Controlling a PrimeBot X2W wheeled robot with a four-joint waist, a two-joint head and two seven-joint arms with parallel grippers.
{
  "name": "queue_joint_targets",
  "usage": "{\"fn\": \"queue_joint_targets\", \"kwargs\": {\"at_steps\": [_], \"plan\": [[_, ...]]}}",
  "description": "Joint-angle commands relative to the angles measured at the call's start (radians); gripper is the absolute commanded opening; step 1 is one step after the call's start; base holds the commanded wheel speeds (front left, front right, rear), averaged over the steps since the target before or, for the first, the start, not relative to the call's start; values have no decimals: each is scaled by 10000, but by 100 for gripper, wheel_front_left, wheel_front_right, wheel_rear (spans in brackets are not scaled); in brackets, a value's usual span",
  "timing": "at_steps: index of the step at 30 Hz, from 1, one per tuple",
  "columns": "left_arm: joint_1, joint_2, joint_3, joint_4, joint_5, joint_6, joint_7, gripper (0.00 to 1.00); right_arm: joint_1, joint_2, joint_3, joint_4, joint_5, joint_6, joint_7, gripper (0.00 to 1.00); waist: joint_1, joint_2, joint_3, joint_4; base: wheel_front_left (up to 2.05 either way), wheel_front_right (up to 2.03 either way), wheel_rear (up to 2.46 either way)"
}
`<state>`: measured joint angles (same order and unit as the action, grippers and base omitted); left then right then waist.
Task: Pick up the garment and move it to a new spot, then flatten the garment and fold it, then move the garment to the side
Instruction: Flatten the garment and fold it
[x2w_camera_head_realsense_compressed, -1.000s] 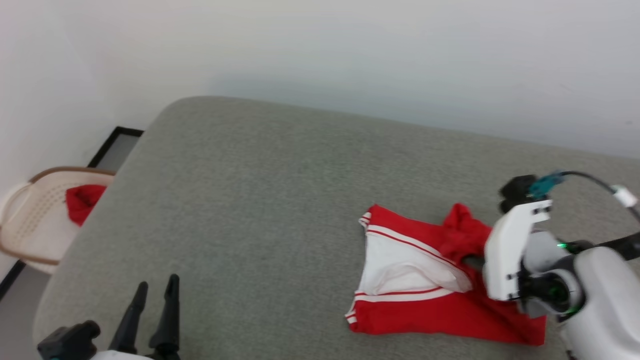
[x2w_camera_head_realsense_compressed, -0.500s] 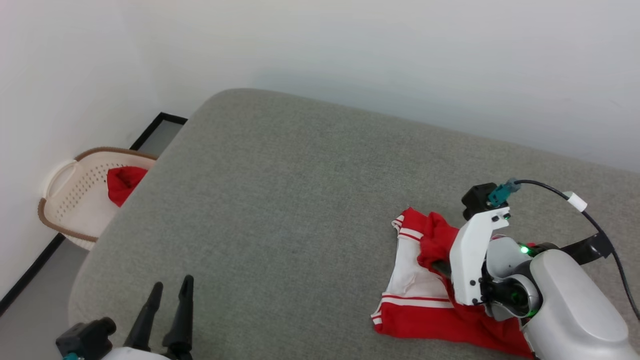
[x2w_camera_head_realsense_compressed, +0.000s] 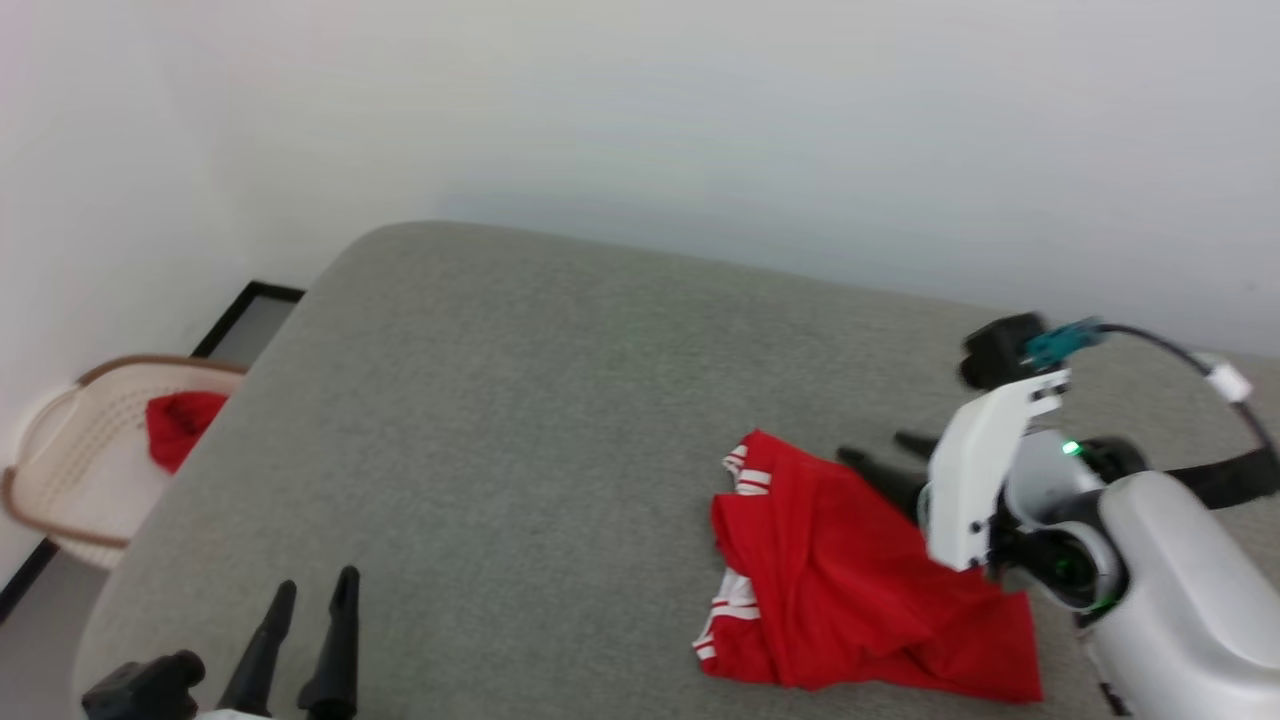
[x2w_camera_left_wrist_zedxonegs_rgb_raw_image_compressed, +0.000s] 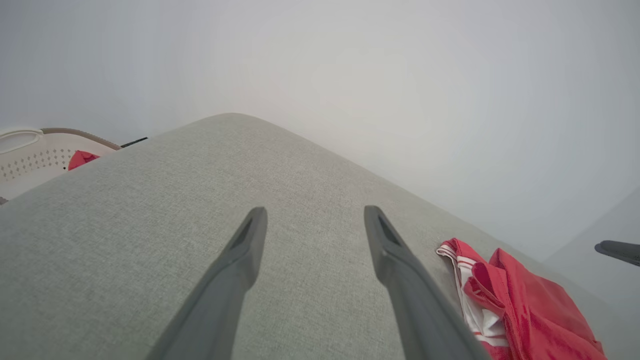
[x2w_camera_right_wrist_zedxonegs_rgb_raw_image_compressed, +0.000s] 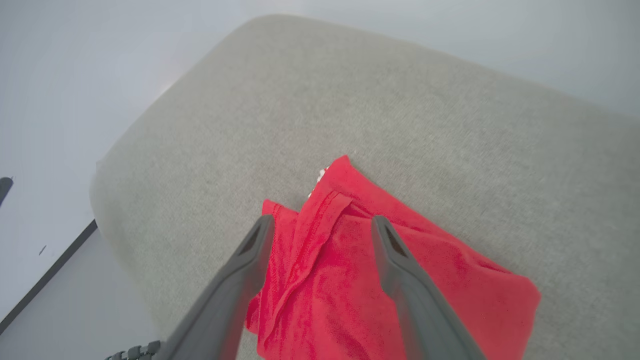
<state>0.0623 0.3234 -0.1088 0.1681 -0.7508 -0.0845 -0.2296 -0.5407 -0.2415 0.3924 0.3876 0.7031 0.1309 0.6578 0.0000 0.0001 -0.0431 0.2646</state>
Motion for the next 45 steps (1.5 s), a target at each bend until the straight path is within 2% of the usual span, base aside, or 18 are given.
{"fn": "queue_joint_targets", "kwargs": {"at_steps": [1,15,25,39,45], "plan": [[116,62,40,-83,13,62,-43,100,122,-196,-78,-194,30,-4,-327,100,0,-1,-160,-386,0,0,0],[400,260,389,-623,163,339,-179,100,1023,-1537,-754,-1170,-255,-4,-3753,100,0,-1,35,-1819,0,0,0],[431,514,648,-894,531,403,-266,100,1700,-2051,-1192,-1352,-615,-4,-5299,100,0,-1,104,-2451,0,0,0],[573,740,773,-863,1168,247,-332,100,3208,-2071,-1698,-1563,-1138,-4,-6874,100,0,-1,-160,-2695,0,0,0],[710,773,769,-697,1106,213,-297,100,3761,-1979,-1764,-1613,-1413,-4,-7664,100,0,-1,-292,-2821,0,0,0]]}}
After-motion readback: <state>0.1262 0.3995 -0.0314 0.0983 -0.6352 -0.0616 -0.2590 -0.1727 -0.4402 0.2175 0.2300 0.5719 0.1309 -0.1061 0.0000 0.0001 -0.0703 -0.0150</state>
